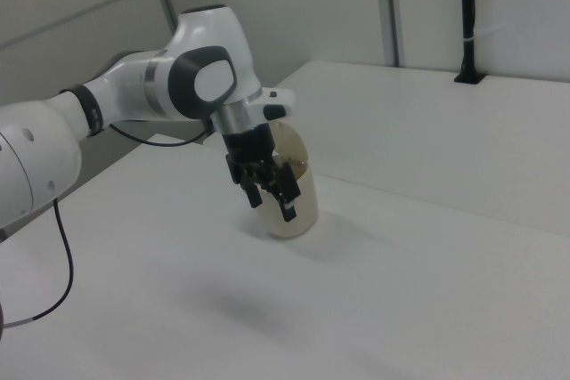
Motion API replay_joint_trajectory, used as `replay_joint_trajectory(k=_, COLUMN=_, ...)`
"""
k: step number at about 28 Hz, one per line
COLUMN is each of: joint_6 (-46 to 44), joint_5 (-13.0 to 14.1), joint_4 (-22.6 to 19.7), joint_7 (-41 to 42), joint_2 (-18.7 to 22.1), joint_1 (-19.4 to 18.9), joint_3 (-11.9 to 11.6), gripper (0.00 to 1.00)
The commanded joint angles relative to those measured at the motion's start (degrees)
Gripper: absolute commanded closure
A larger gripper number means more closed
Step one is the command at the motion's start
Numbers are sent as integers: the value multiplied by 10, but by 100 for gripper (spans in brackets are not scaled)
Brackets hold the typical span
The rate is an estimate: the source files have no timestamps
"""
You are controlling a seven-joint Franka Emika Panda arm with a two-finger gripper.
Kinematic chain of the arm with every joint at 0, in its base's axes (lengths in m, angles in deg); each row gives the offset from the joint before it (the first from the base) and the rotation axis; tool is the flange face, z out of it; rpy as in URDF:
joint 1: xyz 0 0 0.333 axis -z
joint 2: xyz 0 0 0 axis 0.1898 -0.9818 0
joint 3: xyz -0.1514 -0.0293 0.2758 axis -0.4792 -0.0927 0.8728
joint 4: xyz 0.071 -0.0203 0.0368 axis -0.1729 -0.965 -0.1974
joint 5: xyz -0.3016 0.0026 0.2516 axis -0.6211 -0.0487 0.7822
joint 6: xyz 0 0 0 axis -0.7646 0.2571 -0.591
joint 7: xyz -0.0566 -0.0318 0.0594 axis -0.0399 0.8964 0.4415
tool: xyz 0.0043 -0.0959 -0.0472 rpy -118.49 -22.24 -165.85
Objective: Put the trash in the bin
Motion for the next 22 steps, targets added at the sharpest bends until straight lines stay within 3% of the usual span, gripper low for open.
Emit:
replay_joint_trajectory(k=1, joint_6=-9, joint_5=16, joint_4=-11, joint_7=24, joint_2=11, joint_1=17, joint_3=-3, gripper=0)
replay_joint_trajectory(k=22, joint_6=-8, joint_5=17, joint_4=-14, joint_7=18, joint_2=12, joint_1=17, joint_3=0, gripper=0)
